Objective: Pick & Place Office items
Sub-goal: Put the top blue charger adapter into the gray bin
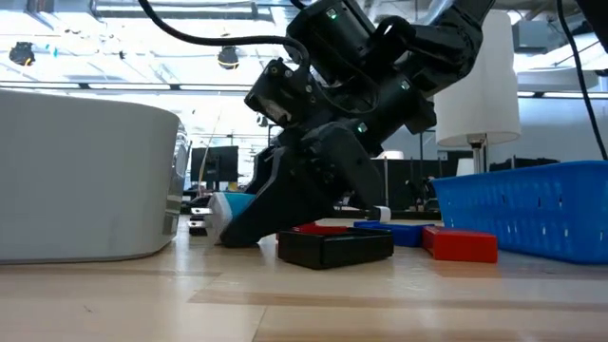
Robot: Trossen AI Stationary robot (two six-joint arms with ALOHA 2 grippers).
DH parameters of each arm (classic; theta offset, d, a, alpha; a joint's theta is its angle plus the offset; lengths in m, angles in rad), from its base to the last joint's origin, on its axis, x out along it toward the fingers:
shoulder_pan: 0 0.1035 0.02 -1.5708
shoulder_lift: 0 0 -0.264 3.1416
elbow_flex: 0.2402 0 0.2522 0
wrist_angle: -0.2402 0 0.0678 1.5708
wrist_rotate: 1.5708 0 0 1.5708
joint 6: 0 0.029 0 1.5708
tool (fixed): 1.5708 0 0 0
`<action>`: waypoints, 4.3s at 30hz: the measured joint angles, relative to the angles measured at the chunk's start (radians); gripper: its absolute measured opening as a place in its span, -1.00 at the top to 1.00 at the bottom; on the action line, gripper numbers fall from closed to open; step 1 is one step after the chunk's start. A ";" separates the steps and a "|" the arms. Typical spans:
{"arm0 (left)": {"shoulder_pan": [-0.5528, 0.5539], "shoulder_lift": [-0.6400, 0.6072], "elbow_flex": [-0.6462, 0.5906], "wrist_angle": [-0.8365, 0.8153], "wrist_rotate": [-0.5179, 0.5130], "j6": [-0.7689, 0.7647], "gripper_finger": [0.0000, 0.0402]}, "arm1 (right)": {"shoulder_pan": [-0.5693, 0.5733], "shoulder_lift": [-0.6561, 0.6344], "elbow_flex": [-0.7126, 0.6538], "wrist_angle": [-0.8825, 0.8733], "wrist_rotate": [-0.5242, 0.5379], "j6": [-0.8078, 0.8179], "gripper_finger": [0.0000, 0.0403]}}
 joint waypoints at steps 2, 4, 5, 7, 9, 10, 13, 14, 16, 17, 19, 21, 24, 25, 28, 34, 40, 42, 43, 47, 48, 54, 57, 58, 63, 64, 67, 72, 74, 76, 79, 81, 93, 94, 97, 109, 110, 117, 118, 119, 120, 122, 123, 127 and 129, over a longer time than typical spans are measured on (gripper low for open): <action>-0.001 0.000 0.000 -0.003 0.000 -0.003 -0.13 | 0.007 -0.012 0.000 -0.031 0.000 0.015 0.13; -0.011 0.000 0.000 -0.018 0.000 -0.020 -0.13 | 0.014 -0.030 0.000 -0.057 -0.003 0.037 0.27; -0.018 0.000 0.000 -0.029 0.000 -0.028 -0.13 | 0.017 -0.045 0.000 -0.083 -0.004 0.047 0.27; -0.037 0.000 0.000 -0.047 0.000 -0.049 -0.13 | 0.022 -0.075 0.000 -0.097 -0.004 0.065 0.28; -0.063 0.000 0.000 -0.076 0.000 -0.073 -0.13 | 0.026 -0.119 0.000 -0.126 -0.004 0.085 0.29; -0.077 0.000 0.000 -0.085 0.001 -0.082 -0.13 | 0.026 -0.143 0.000 -0.137 -0.004 0.096 0.29; -0.129 0.000 0.000 -0.166 0.038 -0.144 -0.13 | 0.025 -0.217 0.001 -0.194 -0.004 0.129 0.29; -0.147 0.001 0.000 -0.220 0.061 -0.189 -0.13 | 0.025 -0.239 0.001 -0.208 -0.004 0.138 0.29; -0.185 0.015 0.000 -0.340 0.110 -0.311 -0.13 | 0.025 -0.285 0.001 -0.253 -0.003 0.155 0.29; -0.204 0.028 -0.001 -0.381 0.142 -0.365 -0.13 | 0.025 -0.304 0.001 -0.275 -0.003 0.164 0.29; -0.244 0.063 -0.003 -0.435 0.198 -0.449 -0.13 | 0.026 -0.336 0.001 -0.315 -0.003 0.183 0.29; -0.278 0.107 -0.004 -0.434 0.243 -0.500 -0.10 | 0.027 -0.363 0.000 -0.356 -0.003 0.201 0.29; -0.299 0.194 -0.034 -0.356 0.316 -0.537 0.05 | 0.035 -0.393 0.001 -0.401 -0.001 0.227 0.29; -0.299 0.226 -0.052 -0.312 0.339 -0.545 0.13 | 0.039 -0.400 0.001 -0.408 0.000 0.234 0.29; -0.295 0.322 -0.098 -0.162 0.366 -0.550 0.45 | 0.054 -0.424 0.000 -0.430 0.005 0.263 0.29; -0.255 0.477 -0.113 0.035 0.409 -0.551 0.95 | 0.099 -0.459 0.001 -0.510 0.008 0.330 0.29; -0.234 0.586 -0.113 0.143 0.498 -0.591 0.99 | 0.174 -0.477 0.001 -0.562 0.012 0.389 0.29; -0.233 0.610 -0.114 0.143 0.497 -0.625 1.00 | 0.203 -0.477 0.000 -0.573 0.013 0.404 0.29; -0.233 0.619 -0.114 0.145 0.495 -0.638 1.00 | 0.218 -0.477 0.000 -0.573 0.020 0.413 0.29; -0.217 0.640 -0.114 0.152 0.489 -0.677 1.00 | 0.262 -0.477 0.000 -0.574 0.065 0.429 0.29; -0.213 0.646 -0.114 0.145 0.488 -0.681 1.00 | 0.270 -0.478 0.000 -0.575 0.074 0.430 0.29; -0.176 0.698 -0.114 0.151 0.508 -0.681 1.00 | 0.294 -0.499 0.000 -0.598 0.086 0.446 0.29; -0.170 0.718 -0.114 0.178 0.515 -0.681 1.00 | 0.299 -0.526 0.000 -0.637 0.105 0.448 0.29; -0.168 0.725 -0.114 0.194 0.525 -0.680 1.00 | 0.300 -0.536 0.000 -0.648 0.108 0.448 0.29; -0.169 0.743 -0.114 0.265 0.549 -0.679 1.00 | 0.301 -0.589 0.000 -0.695 0.122 0.444 0.29; -0.170 0.743 -0.114 0.277 0.549 -0.680 1.00 | 0.301 -0.598 0.000 -0.710 0.131 0.440 0.29; -0.170 0.743 -0.114 0.310 0.549 -0.682 1.00 | 0.301 -0.619 0.000 -0.732 0.156 0.423 0.29; -0.170 0.742 -0.114 0.385 0.551 -0.684 1.00 | 0.285 -0.630 -0.006 -0.737 0.157 0.406 0.29; -0.170 0.742 -0.114 0.385 0.551 -0.684 1.00 | 0.280 -0.630 -0.007 -0.740 0.158 0.402 0.29; -0.176 0.742 -0.114 0.388 0.554 -0.684 1.00 | 0.277 -0.630 -0.007 -0.738 0.158 0.395 0.29; -0.191 0.742 -0.114 0.386 0.560 -0.685 1.00 | 0.270 -0.630 -0.007 -0.731 0.157 0.389 0.29; -0.198 0.742 -0.114 0.382 0.553 -0.688 1.00 | 0.266 -0.630 -0.007 -0.730 0.157 0.388 0.29; -0.218 0.741 -0.114 0.369 0.549 -0.707 1.00 | 0.244 -0.630 -0.007 -0.716 0.155 0.381 0.29; -0.225 0.741 -0.114 0.369 0.550 -0.711 1.00 | 0.244 -0.630 -0.007 -0.716 0.155 0.381 0.29; -0.243 0.741 -0.114 0.369 0.551 -0.732 1.00 | 0.244 -0.630 -0.007 -0.714 0.154 0.381 0.29; -0.249 0.732 -0.114 0.373 0.496 -0.739 1.00 | 0.245 -0.630 -0.007 -0.696 0.154 0.381 0.29; -0.240 0.723 -0.114 0.377 0.484 -0.730 1.00 | 0.245 -0.630 -0.007 -0.692 0.154 0.381 0.29; -0.181 0.572 -0.112 0.335 0.318 -0.660 1.00 | 0.233 -0.630 -0.007 -0.637 0.153 0.384 0.29; -0.176 0.541 -0.112 0.307 0.287 -0.652 1.00 | 0.229 -0.630 -0.007 -0.621 0.153 0.384 0.29; -0.171 0.508 -0.112 0.273 0.253 -0.645 1.00 | 0.225 -0.630 -0.007 -0.600 0.153 0.384 0.29; -0.166 0.469 -0.112 0.238 0.217 -0.637 1.00 | 0.221 -0.629 -0.007 -0.570 0.153 0.384 0.29; -0.166 0.382 -0.112 0.147 0.137 -0.631 1.00 | 0.210 -0.622 -0.007 -0.503 0.151 0.384 0.29; -0.169 0.335 -0.112 0.108 0.104 -0.628 1.00 | 0.205 -0.619 -0.007 -0.489 0.149 0.384 0.29; -0.231 0.151 -0.112 -0.027 0.080 -0.578 1.00 | 0.173 -0.607 -0.007 -0.461 0.121 0.416 0.29; -0.283 0.090 -0.112 -0.077 0.101 -0.590 1.00 | 0.164 -0.605 -0.008 -0.466 0.082 0.427 0.29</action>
